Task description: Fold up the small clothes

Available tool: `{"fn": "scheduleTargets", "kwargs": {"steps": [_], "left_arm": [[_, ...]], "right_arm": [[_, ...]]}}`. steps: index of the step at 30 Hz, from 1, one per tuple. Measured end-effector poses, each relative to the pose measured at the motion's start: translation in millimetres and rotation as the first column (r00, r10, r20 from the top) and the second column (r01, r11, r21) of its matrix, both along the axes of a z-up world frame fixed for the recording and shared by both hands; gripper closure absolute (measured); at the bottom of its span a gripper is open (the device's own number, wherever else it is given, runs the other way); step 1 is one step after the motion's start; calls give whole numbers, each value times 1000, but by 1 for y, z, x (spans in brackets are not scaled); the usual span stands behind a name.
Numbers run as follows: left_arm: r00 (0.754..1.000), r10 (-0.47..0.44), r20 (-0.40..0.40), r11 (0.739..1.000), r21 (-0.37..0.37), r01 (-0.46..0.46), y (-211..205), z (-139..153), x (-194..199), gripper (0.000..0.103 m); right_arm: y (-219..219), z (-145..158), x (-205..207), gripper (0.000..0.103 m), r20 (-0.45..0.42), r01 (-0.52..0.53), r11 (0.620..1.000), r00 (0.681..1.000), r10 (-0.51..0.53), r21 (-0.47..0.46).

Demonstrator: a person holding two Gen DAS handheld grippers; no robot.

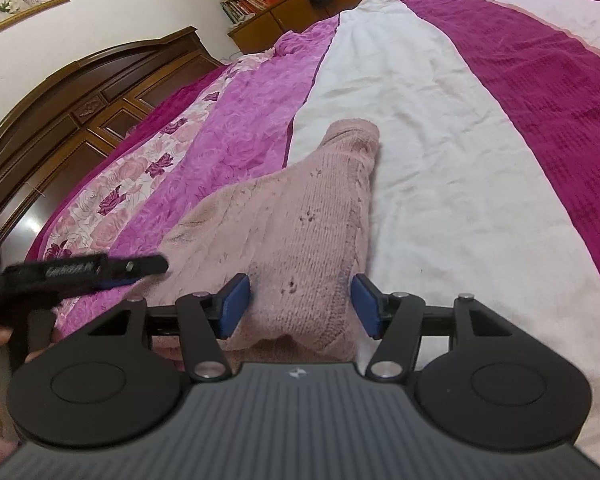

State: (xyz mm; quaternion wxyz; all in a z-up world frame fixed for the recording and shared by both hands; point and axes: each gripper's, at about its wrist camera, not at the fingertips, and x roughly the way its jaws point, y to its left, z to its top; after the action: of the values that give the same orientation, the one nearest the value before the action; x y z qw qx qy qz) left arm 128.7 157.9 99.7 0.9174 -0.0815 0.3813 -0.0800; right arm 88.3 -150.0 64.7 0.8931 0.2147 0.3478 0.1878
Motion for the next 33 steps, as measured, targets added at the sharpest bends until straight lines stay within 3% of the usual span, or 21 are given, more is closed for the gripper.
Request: {"fn": "scheduleTargets", "kwargs": {"steps": [4,9,16,18,20,21,33], "left_arm": [[999,4,-51,1000,6,-3,-2,-7,-16,52],[996,63,-60,990,128,-55,7,-18,-23,49],[995,75,-66,997,30,-73,17,-13,-21,51],[995,78,-65,997,-15,-79,17,-11,-19,49],[993,94,-75,993,-59,-99,19,-11,-14,45],[991,105,-86,991,-71,-112,19,-12,-11,37],[985,118,-125,986,-100,-130,13,-26,6,34]], "right_arm": [[2,3,-4,39,-1,-3,1000,1000,3,-2],[11,7,-12,39,17,-47,999,999,47,-19],[0,9,-9,39,-2,-12,1000,1000,12,5],[-8,11,-4,33,-7,23,1000,1000,-23,21],[-17,12,2,27,-10,62,997,998,-62,41],[-21,11,6,27,-17,67,996,998,-67,53],[-27,-17,50,25,-137,18,991,991,1,134]]}}
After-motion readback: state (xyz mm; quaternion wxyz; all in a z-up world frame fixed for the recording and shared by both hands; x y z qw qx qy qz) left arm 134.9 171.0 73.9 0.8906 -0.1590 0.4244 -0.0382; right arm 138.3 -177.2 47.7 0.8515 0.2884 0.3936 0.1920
